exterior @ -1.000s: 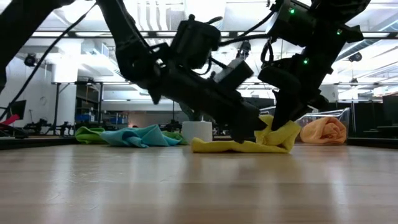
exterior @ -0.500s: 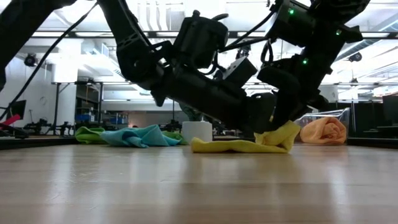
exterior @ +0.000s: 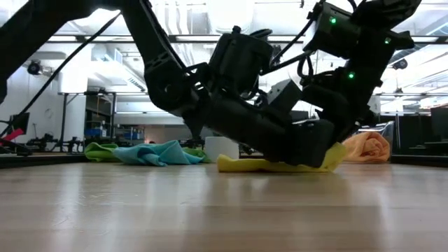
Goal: Roll microfiber towels into tight, uniform cylinder then place into a basket
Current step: Roll the yellow microfiber cloth
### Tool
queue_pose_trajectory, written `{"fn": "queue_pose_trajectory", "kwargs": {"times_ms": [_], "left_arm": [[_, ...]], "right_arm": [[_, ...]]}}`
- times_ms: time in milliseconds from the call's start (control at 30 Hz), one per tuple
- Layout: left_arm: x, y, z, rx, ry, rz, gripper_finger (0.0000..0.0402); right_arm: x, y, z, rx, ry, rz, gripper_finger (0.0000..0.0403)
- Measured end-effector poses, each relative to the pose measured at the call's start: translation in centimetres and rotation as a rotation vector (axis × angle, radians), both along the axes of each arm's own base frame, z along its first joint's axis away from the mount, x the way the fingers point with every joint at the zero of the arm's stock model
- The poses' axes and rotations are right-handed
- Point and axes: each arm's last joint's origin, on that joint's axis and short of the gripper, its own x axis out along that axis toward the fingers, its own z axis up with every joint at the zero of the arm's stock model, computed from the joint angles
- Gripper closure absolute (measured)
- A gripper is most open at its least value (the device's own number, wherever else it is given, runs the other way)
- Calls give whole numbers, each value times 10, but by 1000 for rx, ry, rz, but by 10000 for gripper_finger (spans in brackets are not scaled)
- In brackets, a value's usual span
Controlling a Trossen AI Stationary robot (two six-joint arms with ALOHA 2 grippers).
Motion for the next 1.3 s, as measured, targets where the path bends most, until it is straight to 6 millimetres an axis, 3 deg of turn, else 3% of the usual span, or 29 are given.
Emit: {"fn": "queue_pose_trajectory", "kwargs": {"times_ms": [467, 667, 900, 1100, 1200, 1300], "left_arm": [[-5, -1, 8, 43, 8, -27, 402], [-9, -15, 2, 93, 44, -17, 401], [-33, -35, 0, 103, -141, 158, 401], [-55, -72, 10, 51, -321, 261, 401], [-53, -79, 18, 31, -361, 297, 401], [-41, -70, 23, -52, -423, 339, 401]], "right_arm": [[-1, 0, 13, 2, -64, 15, 390], [2, 1, 18, 24, -110, 22, 390], [2, 1, 18, 24, -105, 31, 390], [3, 1, 18, 24, -113, 32, 390], [3, 1, 18, 30, -120, 22, 390], [4, 1, 18, 34, -137, 17, 390]]}}
